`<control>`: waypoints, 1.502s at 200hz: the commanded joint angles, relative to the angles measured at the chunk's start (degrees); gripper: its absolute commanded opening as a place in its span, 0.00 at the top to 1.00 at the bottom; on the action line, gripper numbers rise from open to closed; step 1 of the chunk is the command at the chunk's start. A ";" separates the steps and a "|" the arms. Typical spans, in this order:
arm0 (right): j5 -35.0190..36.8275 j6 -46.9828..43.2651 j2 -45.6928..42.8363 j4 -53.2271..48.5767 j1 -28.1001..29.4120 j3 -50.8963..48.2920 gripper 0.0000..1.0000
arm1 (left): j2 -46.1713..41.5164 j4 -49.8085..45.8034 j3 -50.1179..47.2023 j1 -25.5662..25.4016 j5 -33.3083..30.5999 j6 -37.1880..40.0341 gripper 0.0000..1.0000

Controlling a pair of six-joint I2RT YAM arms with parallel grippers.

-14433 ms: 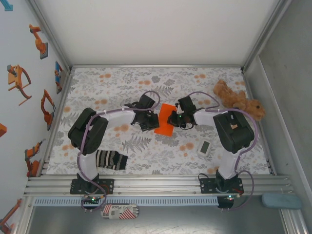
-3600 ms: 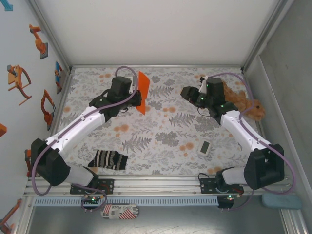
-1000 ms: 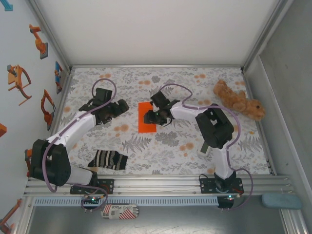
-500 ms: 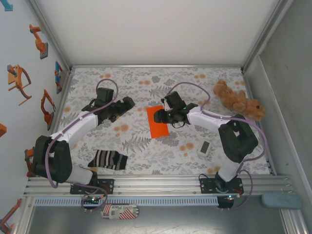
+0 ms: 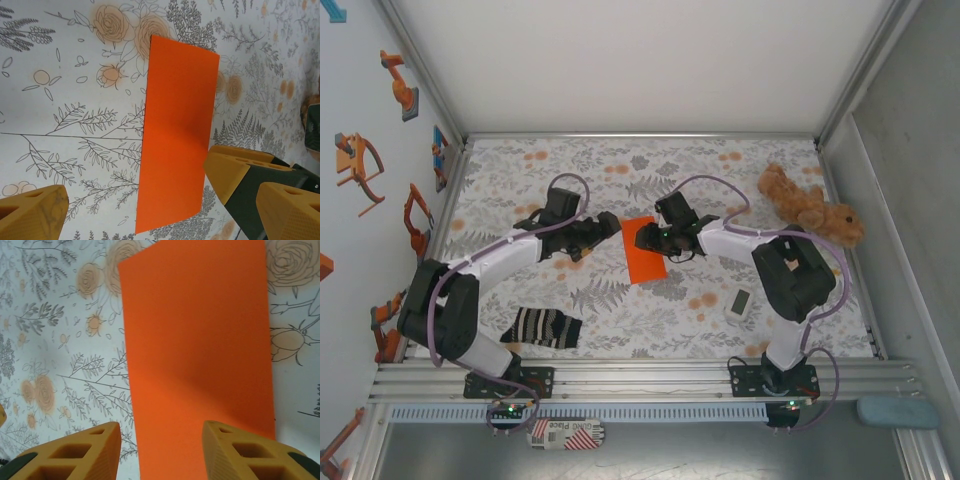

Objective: Fold a paper plane with a square sheet of paper (pick it up from the middle)
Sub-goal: Move the paper to the center of the table, then third fold the triangle at the center of the table.

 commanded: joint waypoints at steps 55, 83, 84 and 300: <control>-2.16 3.07 2.50 2.42 -1.27 -1.74 0.56 | 1.80 2.64 -0.64 -1.04 2.04 -2.28 0.04; -2.24 2.97 2.84 2.46 -1.53 -2.32 0.57 | 2.44 2.75 -0.64 -1.44 2.34 -2.48 0.04; -2.20 2.98 2.89 2.46 -1.53 -2.36 0.57 | 2.44 2.80 -0.64 -1.47 2.41 -2.49 0.04; -6.71 6.73 6.29 6.24 -4.35 -5.92 0.77 | 12.17 0.52 2.26 -7.62 2.39 -4.82 0.63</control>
